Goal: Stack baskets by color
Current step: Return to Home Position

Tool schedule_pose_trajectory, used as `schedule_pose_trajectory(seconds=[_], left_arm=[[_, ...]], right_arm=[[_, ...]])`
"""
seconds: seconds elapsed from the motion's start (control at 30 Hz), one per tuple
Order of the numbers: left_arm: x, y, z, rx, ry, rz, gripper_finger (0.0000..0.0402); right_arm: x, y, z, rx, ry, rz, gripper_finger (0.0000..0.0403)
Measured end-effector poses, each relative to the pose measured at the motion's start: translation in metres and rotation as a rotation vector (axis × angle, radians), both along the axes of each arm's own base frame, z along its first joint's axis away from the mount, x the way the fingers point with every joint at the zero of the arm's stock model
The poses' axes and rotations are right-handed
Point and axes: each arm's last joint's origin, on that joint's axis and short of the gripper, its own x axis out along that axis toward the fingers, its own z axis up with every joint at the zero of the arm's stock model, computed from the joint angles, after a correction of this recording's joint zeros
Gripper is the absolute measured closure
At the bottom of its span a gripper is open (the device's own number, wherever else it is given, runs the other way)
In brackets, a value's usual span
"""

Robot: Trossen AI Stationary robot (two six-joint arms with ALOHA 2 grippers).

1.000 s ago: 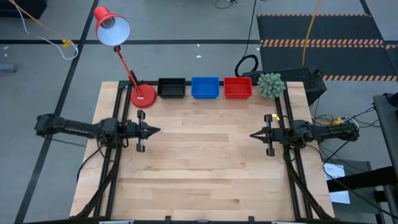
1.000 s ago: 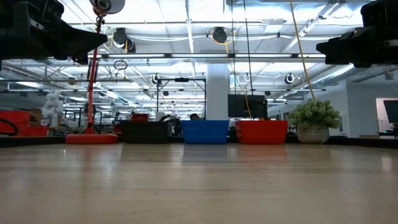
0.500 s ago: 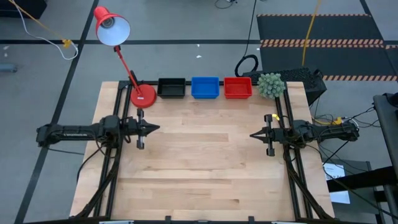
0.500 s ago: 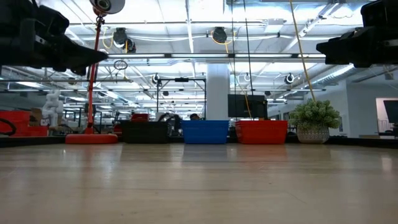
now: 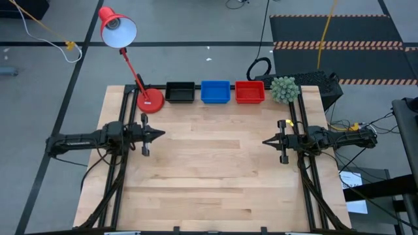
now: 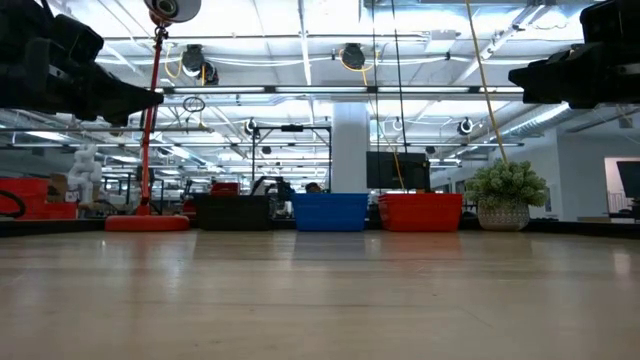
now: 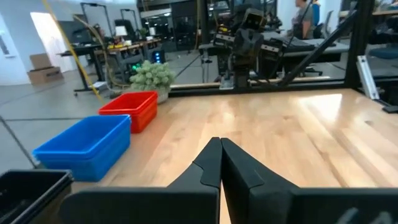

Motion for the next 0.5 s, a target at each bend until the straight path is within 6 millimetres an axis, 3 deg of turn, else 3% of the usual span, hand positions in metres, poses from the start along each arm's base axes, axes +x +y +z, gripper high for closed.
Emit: schedule_pose_trajectory(seconds=[0.5], left_arm=[[-0.0048, 0.0, 0.0029, 0.052, -0.035, 0.014, 0.0399]], right_arm=[[0.0, 0.0, 0.0, 0.0, 0.0, 0.0, 0.0403]])
